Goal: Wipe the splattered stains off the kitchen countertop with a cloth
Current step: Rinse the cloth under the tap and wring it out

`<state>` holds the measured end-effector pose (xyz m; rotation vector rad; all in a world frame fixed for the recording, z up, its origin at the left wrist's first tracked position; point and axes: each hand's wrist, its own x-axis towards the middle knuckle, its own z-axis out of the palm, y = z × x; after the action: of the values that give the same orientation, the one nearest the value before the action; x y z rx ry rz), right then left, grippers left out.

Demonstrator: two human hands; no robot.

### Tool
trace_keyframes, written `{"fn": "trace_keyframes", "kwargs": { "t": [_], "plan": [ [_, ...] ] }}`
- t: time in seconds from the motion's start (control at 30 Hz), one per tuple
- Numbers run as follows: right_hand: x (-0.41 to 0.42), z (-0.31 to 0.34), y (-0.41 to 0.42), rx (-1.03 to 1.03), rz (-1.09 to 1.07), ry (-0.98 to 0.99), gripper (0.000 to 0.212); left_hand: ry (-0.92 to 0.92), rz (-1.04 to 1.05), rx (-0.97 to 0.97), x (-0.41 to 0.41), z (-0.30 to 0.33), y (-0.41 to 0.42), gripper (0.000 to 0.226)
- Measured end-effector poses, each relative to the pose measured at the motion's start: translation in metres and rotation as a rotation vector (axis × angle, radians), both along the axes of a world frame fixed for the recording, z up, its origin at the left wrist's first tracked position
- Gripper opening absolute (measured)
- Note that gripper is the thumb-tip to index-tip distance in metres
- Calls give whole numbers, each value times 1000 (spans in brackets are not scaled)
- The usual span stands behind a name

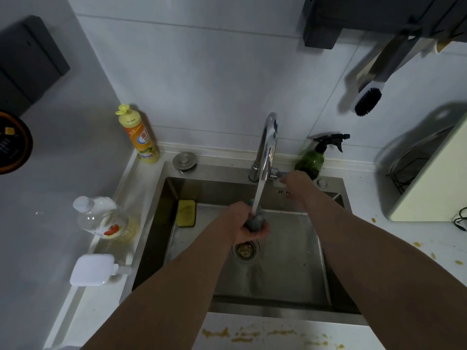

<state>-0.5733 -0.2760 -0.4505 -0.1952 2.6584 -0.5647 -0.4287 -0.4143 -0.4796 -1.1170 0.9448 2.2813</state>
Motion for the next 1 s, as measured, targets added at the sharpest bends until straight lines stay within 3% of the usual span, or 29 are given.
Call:
{"fn": "trace_keyframes", "kwargs": {
  "t": [0.13,0.37,0.53,0.6,0.67,0.73,0.8,0.9,1.0],
  "plan": [
    [-3,3,-8,89,55,-2,47,-22,-56,-21,2,7,0,36],
    [30,-4,-17,-242,-135,-63,35,-119,-211,-229,8,11,1,11],
    [104,-23,-23,-414,34,-246,49,-42,-440,-422,4,29,11,8],
    [112,-26,-17,-484,-81,-244,53,43,-496,-480,3,38,13,11],
    [113,-23,-12,-685,-303,-318,47,142,-521,-547,4,46,12,16],
    [113,-17,-10,-856,-479,-444,38,226,-506,-611,5,53,11,7],
    [118,-9,-11,-1043,-593,-629,33,282,-464,-654,7,55,9,17],
    [119,5,-15,-1312,-729,-805,33,316,-305,-511,14,58,8,18],
    [116,12,-18,-1382,-815,-775,26,352,-236,-429,19,56,10,37]
  ]
}}
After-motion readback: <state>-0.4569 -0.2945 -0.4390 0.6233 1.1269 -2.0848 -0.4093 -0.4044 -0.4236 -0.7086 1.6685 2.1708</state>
